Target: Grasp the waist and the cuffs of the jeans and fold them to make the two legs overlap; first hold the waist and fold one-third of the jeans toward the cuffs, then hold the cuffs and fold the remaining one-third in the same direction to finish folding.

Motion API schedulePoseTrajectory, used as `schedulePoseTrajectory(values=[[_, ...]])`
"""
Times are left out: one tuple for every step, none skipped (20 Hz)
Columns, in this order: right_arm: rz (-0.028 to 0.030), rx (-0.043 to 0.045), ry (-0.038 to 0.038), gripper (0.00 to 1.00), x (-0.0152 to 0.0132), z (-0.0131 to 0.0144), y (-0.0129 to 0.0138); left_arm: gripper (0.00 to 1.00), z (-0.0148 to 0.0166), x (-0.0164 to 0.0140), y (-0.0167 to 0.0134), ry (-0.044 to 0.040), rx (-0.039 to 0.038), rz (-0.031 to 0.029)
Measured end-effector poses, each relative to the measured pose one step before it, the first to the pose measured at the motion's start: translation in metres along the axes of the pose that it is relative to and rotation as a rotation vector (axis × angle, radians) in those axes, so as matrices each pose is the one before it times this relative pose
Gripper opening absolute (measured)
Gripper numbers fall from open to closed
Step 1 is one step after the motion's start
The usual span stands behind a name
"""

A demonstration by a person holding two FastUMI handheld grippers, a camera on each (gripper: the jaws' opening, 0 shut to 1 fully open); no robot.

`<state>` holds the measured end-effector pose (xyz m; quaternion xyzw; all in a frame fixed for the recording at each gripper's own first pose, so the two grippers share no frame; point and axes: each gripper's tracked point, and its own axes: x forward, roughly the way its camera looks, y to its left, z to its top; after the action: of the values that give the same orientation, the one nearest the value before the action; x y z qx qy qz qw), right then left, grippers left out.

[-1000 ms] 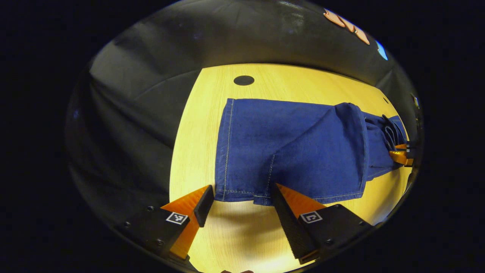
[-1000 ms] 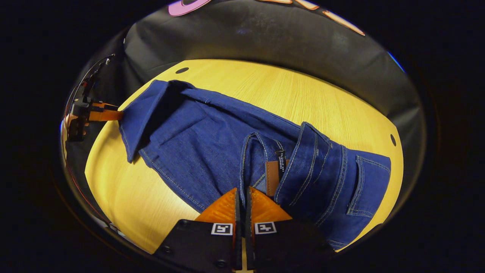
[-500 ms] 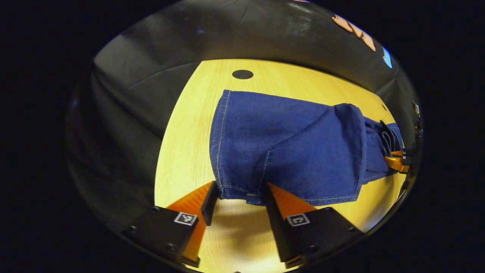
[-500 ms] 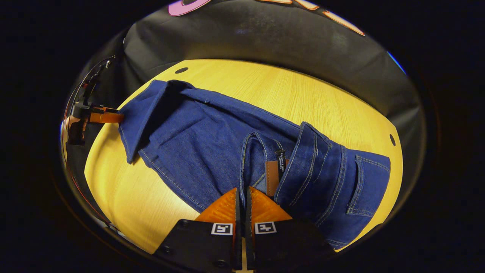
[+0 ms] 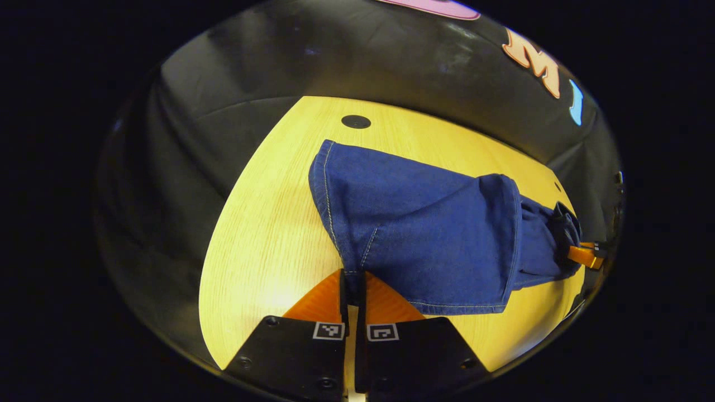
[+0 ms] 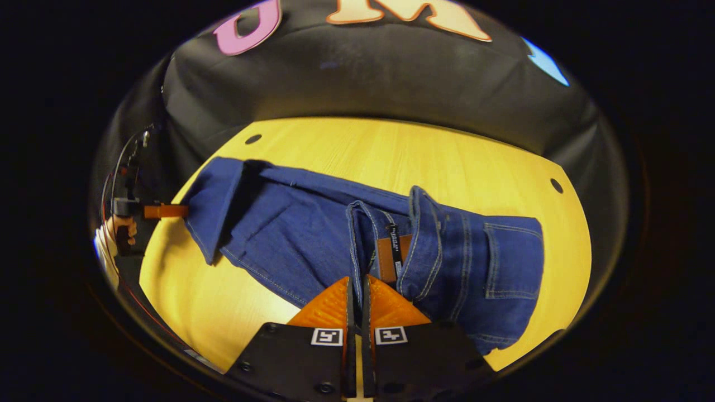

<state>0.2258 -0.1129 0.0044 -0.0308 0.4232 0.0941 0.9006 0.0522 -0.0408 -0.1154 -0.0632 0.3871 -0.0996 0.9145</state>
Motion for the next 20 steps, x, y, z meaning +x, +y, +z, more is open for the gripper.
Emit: schedulePoseTrajectory(values=[[-0.00619,0.01754,-0.01689,0.07,-0.01108,0.00056,-0.00596,0.00,-0.00009,0.00105,-0.00010,0.00004,0.00324,0.00281],[-0.00824,0.01526,-0.01236,0.07,-0.01115,0.00019,-0.00630,0.00,0.00260,-0.00150,-0.00088,-0.00477,-0.00283,0.00122],[-0.01039,0.01120,-0.00763,0.07,-0.01100,-0.00078,-0.00523,0.00,0.00529,-0.00210,-0.00359,-0.01268,-0.00203,-0.00224],[-0.01480,0.01008,-0.01103,0.07,-0.01022,-0.00280,-0.00483,0.00,0.00568,-0.00320,-0.00741,-0.01175,-0.00579,-0.01466],[-0.01045,0.01050,-0.00329,0.04,-0.00907,-0.00240,-0.00486,0.00,0.00425,-0.00540,-0.01095,-0.00912,-0.01439,-0.03321],[-0.00900,0.01513,-0.00239,0.04,-0.00864,-0.00460,-0.00501,0.00,0.00542,-0.00640,-0.01398,-0.01819,-0.01753,-0.03638],[-0.00117,0.01496,-0.00087,0.05,-0.00867,-0.00377,-0.00522,0.00,0.00588,-0.00833,-0.01666,-0.01355,-0.02309,-0.03306],[0.00018,0.01180,-0.00363,0.07,-0.00718,-0.00346,-0.00732,0.00,0.00888,-0.00592,-0.01357,-0.01534,-0.02372,-0.02690],[0.00177,0.01162,0.00221,0.06,-0.00813,-0.00364,-0.00993,0.00,0.00871,-0.00658,-0.01472,-0.01548,-0.01245,-0.02009],[0.00276,0.00957,0.00109,0.07,-0.00973,-0.00356,-0.00753,0.00,0.00650,-0.00403,-0.01488,-0.02182,0.00165,-0.00919],[0.00515,0.00818,-0.00303,0.07,-0.00808,-0.00144,-0.00736,0.00,0.00443,-0.00612,-0.01680,-0.02124,0.01842,-0.00443],[0.00606,0.00756,-0.00497,0.07,-0.00794,-0.00050,-0.00832,0.00,0.00704,-0.00405,-0.01781,-0.02171,0.02088,-0.00351],[0.00954,0.00518,-0.00753,0.07,-0.00533,0.00086,-0.00878,0.00,0.00624,-0.00378,-0.02270,-0.01383,0.01901,-0.01184],[0.01085,0.00442,-0.00551,0.07,-0.00656,0.00246,-0.00860,0.00,0.00743,-0.00611,-0.02192,-0.01191,0.01736,-0.00578],[0.01049,0.00176,-0.00458,0.07,-0.00762,0.00375,-0.00949,0.00,0.00518,-0.00295,-0.02146,-0.01102,0.01766,-0.00580],[0.01221,0.00100,-0.01097,0.07,-0.00854,0.00469,-0.00923,0.00,0.00746,-0.00357,-0.02330,-0.02065,0.01547,-0.00699],[0.01472,0.00210,-0.01066,0.08,-0.00774,0.00515,-0.00943,0.00,0.00744,-0.00215,-0.02655,-0.00869,0.01729,-0.01711],[0.01615,0.00245,-0.00911,0.10,-0.00748,0.00406,-0.01177,0.00,0.00987,-0.00065,-0.02769,-0.01754,0.01625,-0.01468],[0.01026,0.00444,-0.00931,0.08,-0.00612,0.00295,-0.01166,0.00,0.00657,0.00071,-0.02851,-0.01160,0.01591,-0.02026],[0.01047,0.00522,-0.01299,0.10,-0.00567,0.00404,-0.01249,0.00,0.00352,0.00414,-0.02690,-0.00750,0.01580,-0.02044]])
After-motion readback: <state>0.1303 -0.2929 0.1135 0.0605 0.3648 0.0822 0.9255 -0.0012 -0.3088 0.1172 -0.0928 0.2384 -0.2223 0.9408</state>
